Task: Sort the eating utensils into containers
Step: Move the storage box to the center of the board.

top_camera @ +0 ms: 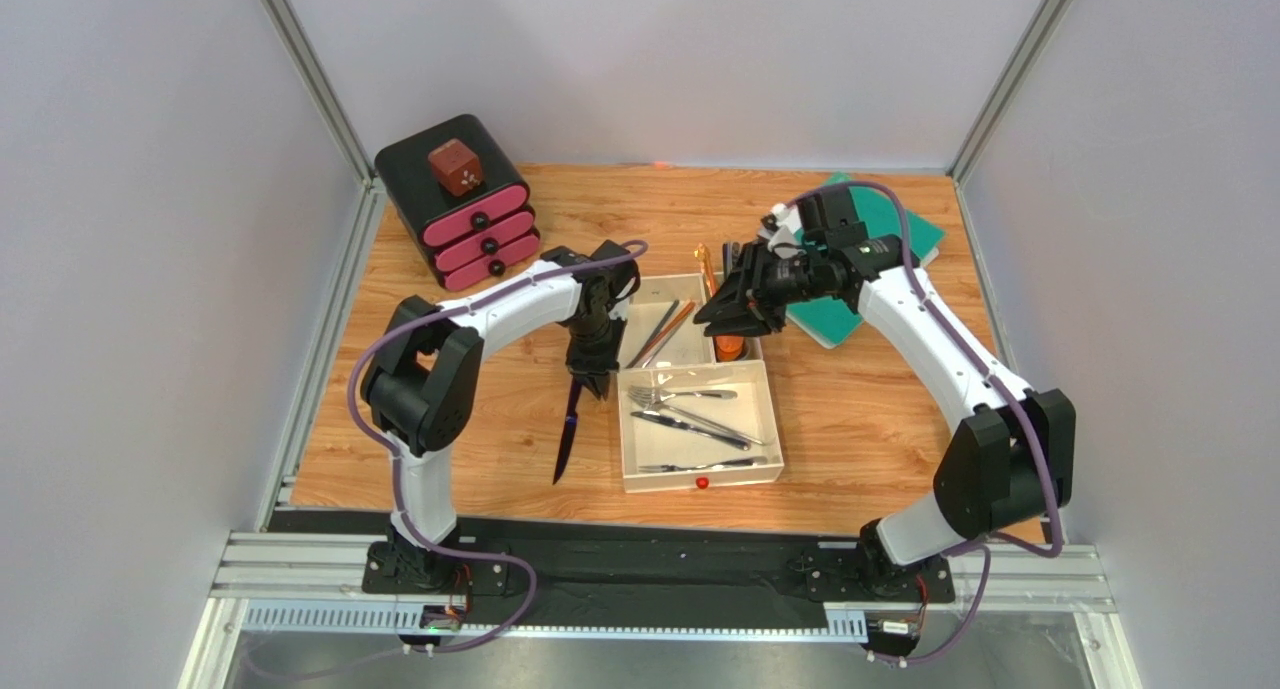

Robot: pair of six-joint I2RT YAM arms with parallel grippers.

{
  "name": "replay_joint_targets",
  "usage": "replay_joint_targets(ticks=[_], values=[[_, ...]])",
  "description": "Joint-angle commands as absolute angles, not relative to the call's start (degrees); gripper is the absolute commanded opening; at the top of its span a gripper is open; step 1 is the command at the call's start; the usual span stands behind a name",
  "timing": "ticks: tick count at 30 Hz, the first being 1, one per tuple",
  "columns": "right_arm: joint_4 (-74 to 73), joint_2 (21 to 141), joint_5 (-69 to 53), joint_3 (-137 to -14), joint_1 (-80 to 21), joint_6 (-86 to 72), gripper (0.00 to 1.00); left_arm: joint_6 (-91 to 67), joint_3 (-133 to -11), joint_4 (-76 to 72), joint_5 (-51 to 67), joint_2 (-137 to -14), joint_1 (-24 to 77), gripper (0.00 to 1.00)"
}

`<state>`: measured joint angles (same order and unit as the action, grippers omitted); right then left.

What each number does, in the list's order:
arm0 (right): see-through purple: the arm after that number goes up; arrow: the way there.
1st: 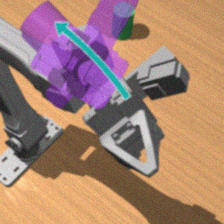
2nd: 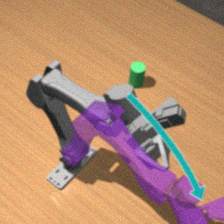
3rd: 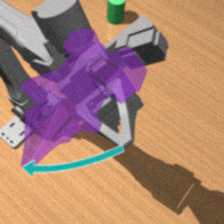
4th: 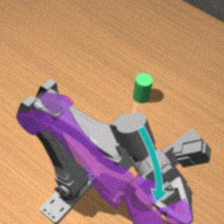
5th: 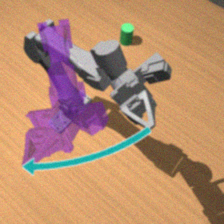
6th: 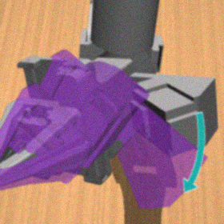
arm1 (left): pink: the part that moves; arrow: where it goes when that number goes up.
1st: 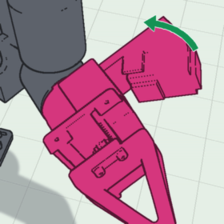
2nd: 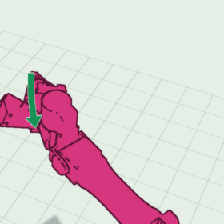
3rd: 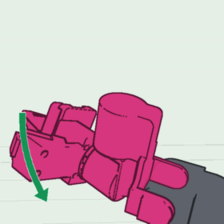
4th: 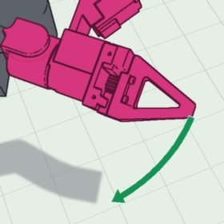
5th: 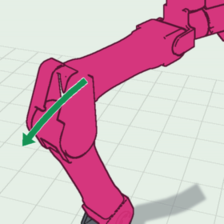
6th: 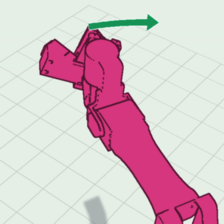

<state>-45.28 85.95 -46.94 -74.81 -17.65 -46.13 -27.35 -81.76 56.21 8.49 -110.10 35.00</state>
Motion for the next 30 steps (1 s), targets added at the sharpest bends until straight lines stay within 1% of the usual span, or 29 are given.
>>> replay_joint_targets(ticks=[1,2,4,8,20,24,29,30], values=[[-49.6,89.7,-46.6,-81.6,-24.2,-40.8,0.35,-30.2,-78.1,55.8,5.7,-102.4,32.2,0.18],[-51.0,91.4,-45.9,-83.9,-25.2,-40.3,0.37,-30.5,-76.2,55.7,5.4,-101.4,31.6,0.22],[-52.6,93.7,-45.5,-86.5,-28.1,-38.6,0.37,-31.1,-74.5,56.0,4.6,-98.6,30.3,0.23],[-60.4,100.3,-44.2,-92.8,-31.7,-34.4,0.37,-32.2,-69.1,56.8,3.4,-93.5,29.1,0.24],[-69.7,114.3,-39.2,-106.9,-42.9,-30.9,0.38,-38.5,-55.1,56.7,0.5,-75.9,28.2,0.22],[-70.8,118.5,-37.3,-110.6,-46.3,-31.5,0.38,-41.8,-52.4,58.1,-2.5,-67.1,28.2,0.21],[-70.0,124.3,-29.8,-114.3,-48.5,-32.3,0.38,-45.1,-51.2,61.8,-7.5,-53.7,28.1,0.22],[-70.0,125.0,-28.3,-114.8,-49.3,-32.2,0.38,-45.2,-51.2,62.3,-7.7,-52.1,28.1,0.26]])
